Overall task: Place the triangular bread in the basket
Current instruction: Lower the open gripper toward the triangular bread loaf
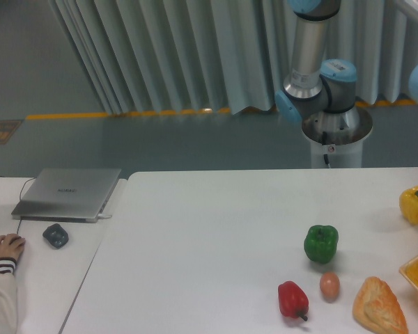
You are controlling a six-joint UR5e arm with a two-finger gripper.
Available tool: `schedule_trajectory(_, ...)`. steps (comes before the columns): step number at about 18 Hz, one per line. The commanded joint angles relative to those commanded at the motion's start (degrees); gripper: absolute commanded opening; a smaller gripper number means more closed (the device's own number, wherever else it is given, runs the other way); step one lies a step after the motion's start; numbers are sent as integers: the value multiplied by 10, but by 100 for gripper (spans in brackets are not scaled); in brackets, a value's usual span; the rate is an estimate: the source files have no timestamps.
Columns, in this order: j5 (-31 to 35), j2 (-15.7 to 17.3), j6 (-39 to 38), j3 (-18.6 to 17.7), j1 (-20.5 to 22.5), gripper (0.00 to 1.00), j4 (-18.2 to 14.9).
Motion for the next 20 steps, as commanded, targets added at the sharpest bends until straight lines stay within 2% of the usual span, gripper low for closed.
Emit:
schedule_trajectory(2, 60, -18, -37, 12, -40, 100, 11)
schedule_trajectory(4, 61, -33, -89, 23, -50, 100, 24)
schedule_trajectory(6, 47, -36, -98, 27, -59, 100, 26)
schedule_trajectory(10, -32, -43, -144, 35, -57, 100, 34)
schedule_trajectory(20, -32, -66, -154, 35, -71, 100, 35)
